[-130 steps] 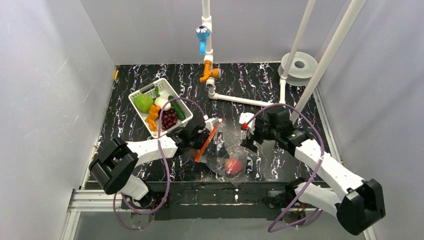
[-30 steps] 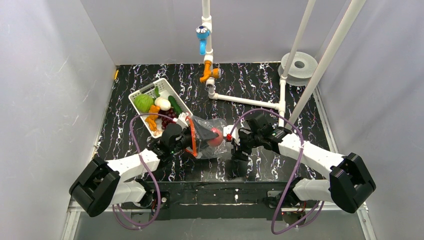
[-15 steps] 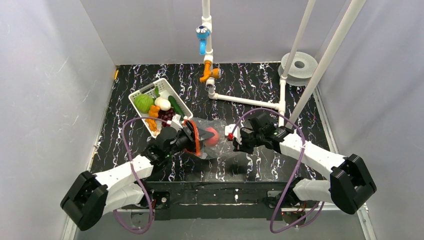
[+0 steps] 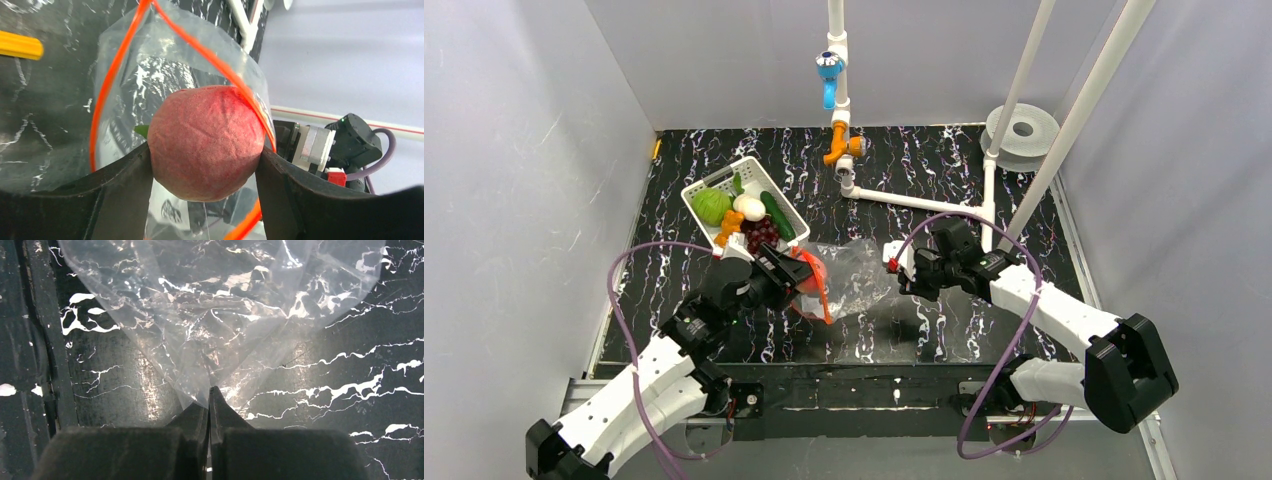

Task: Open the zip-top bag and remove the fake food
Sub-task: Pick up the fake fruit from the zipper food storage bag, then place the fake fruit in the bin.

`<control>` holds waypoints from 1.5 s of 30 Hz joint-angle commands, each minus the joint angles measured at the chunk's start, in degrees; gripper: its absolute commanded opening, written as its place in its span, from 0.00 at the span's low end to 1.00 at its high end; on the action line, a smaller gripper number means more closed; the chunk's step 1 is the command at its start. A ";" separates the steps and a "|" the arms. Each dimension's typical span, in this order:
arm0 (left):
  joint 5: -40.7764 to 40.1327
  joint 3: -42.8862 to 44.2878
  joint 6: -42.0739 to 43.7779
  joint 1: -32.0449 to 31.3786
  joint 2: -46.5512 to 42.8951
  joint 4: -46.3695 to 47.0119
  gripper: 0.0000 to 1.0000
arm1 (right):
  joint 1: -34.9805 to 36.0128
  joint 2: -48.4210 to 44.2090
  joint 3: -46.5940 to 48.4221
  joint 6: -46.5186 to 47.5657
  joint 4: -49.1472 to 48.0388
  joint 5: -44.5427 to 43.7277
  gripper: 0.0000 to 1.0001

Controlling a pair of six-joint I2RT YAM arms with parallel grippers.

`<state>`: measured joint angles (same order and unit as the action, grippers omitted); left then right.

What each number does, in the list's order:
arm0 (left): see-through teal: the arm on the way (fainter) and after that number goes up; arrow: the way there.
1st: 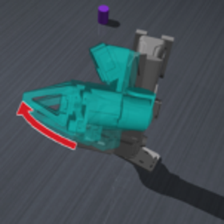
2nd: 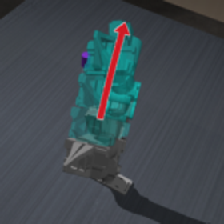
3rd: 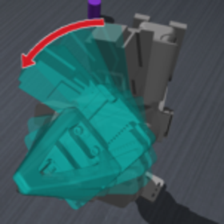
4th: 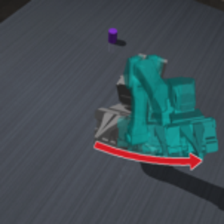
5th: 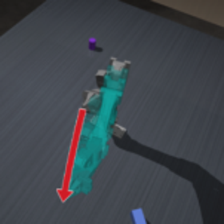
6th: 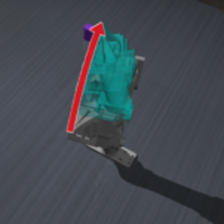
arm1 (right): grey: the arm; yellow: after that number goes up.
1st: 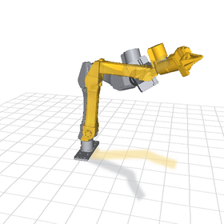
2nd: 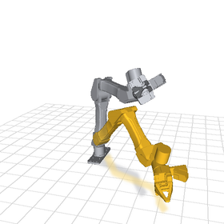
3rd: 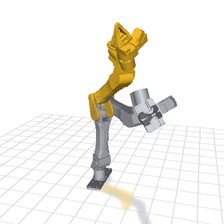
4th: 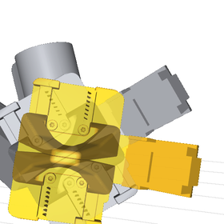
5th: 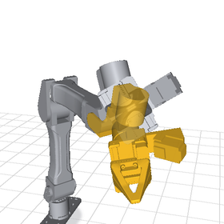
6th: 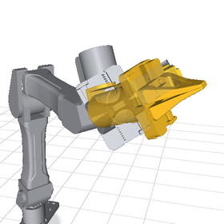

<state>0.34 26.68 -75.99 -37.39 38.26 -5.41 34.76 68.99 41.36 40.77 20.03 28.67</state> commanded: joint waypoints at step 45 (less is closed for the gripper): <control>-15.09 24.56 39.78 25.25 26.35 -15.60 0.00 | -3.51 -0.40 1.27 1.74 2.64 0.14 0.51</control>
<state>-16.10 48.38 -38.92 -14.41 61.52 -22.24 31.55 69.47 41.36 41.45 21.96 27.22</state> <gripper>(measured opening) 0.626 0.438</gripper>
